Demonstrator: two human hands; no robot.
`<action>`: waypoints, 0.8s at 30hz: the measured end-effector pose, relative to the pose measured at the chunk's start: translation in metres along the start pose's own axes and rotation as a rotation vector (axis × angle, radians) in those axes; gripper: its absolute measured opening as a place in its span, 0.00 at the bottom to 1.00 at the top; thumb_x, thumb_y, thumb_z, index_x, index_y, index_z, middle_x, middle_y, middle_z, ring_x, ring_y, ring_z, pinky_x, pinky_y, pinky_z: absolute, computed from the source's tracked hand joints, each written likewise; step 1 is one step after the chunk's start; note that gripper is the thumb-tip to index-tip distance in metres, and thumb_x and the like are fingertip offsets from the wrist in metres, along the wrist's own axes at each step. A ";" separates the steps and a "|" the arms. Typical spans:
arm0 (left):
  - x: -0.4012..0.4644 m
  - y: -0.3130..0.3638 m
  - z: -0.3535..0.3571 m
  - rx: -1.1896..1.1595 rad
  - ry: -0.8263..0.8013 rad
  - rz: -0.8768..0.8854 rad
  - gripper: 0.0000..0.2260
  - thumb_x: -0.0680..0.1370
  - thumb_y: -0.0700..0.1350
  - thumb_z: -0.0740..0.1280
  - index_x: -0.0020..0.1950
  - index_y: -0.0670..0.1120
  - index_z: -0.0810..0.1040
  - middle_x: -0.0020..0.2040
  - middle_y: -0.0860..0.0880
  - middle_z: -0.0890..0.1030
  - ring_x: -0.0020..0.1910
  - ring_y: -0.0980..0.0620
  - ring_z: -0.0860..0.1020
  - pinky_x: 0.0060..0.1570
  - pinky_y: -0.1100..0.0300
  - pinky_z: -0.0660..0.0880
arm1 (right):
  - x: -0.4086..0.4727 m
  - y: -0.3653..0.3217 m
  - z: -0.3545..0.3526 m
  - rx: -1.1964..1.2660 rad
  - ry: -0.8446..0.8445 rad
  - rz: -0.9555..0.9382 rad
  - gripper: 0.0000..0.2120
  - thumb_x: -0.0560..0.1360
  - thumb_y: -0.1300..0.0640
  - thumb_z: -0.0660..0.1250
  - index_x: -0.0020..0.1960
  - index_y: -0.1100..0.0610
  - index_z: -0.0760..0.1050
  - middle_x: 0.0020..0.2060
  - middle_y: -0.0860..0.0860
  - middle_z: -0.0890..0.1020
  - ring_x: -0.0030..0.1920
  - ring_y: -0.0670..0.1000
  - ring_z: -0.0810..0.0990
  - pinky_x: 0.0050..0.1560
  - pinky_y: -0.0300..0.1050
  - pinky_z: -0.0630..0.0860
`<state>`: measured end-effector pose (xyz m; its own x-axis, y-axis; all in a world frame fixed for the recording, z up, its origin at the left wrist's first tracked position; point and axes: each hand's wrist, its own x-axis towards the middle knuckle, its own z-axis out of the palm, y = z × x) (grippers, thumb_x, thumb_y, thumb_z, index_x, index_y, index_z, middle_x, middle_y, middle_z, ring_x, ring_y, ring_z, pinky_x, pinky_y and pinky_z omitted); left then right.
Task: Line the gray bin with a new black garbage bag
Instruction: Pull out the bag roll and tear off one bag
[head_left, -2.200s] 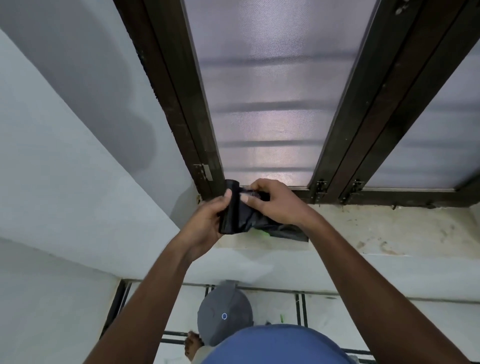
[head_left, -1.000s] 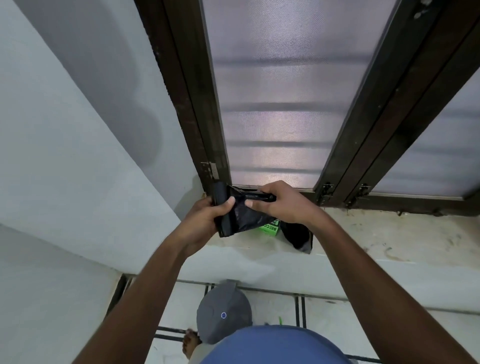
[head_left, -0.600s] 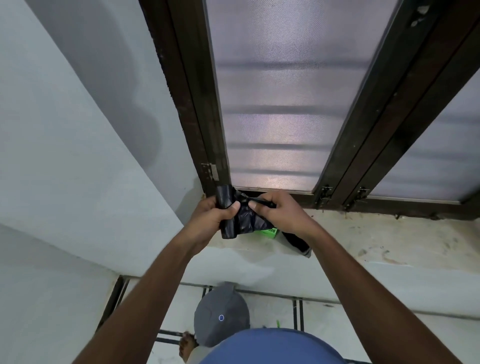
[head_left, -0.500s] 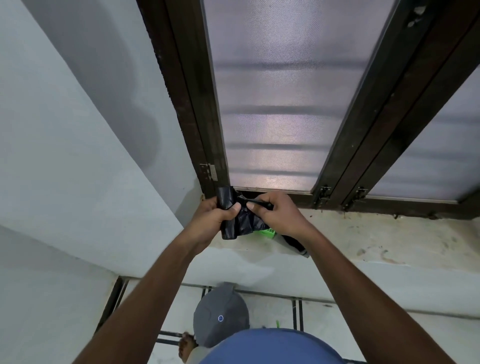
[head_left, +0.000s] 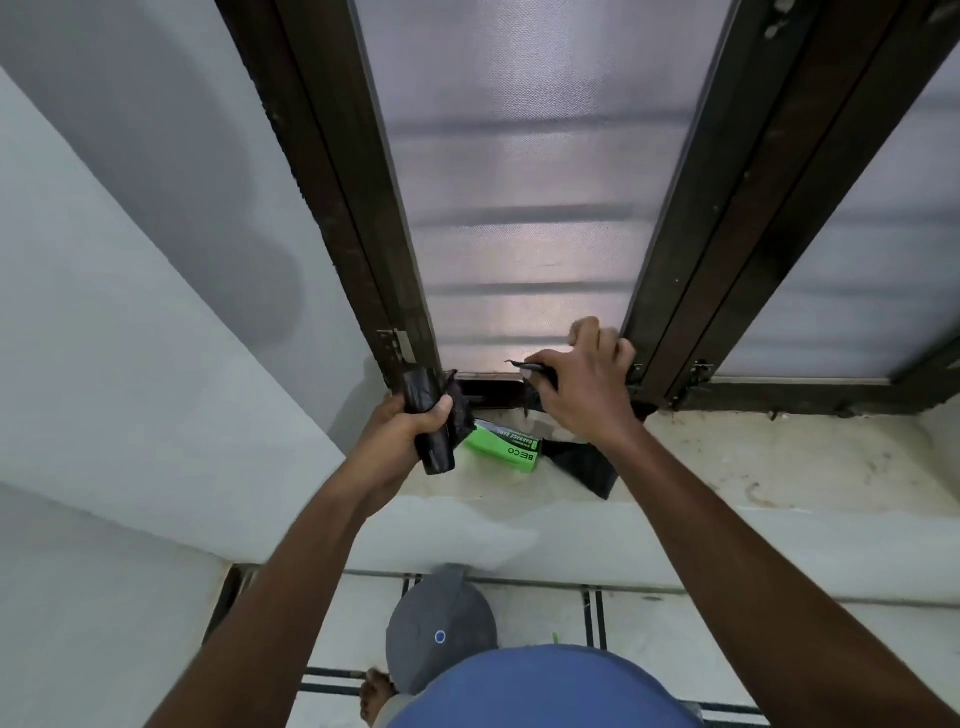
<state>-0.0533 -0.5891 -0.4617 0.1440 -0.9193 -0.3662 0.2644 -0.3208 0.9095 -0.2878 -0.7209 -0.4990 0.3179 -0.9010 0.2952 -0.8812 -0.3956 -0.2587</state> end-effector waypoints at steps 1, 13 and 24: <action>-0.001 0.000 0.003 -0.022 -0.006 -0.012 0.15 0.83 0.40 0.72 0.69 0.42 0.82 0.65 0.41 0.86 0.67 0.39 0.83 0.69 0.43 0.79 | -0.001 0.002 -0.002 -0.054 0.020 -0.026 0.11 0.82 0.40 0.71 0.59 0.41 0.88 0.56 0.53 0.74 0.59 0.60 0.72 0.63 0.57 0.61; -0.004 -0.005 0.018 0.244 0.108 0.003 0.12 0.75 0.50 0.81 0.56 0.50 0.86 0.50 0.53 0.89 0.53 0.50 0.85 0.54 0.54 0.78 | -0.039 0.002 -0.012 0.354 -0.172 0.221 0.32 0.85 0.40 0.69 0.83 0.55 0.69 0.78 0.55 0.72 0.73 0.59 0.78 0.72 0.56 0.78; -0.010 -0.007 0.017 0.052 -0.073 -0.081 0.13 0.81 0.42 0.74 0.64 0.45 0.79 0.61 0.39 0.87 0.58 0.38 0.88 0.56 0.54 0.85 | -0.063 -0.027 -0.026 1.632 -0.662 0.568 0.20 0.84 0.45 0.72 0.70 0.55 0.80 0.55 0.57 0.87 0.48 0.57 0.88 0.59 0.57 0.86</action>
<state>-0.0729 -0.5813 -0.4609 0.0538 -0.9033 -0.4257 0.2220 -0.4049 0.8870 -0.2930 -0.6482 -0.4862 0.5634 -0.7259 -0.3945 0.1252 0.5469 -0.8278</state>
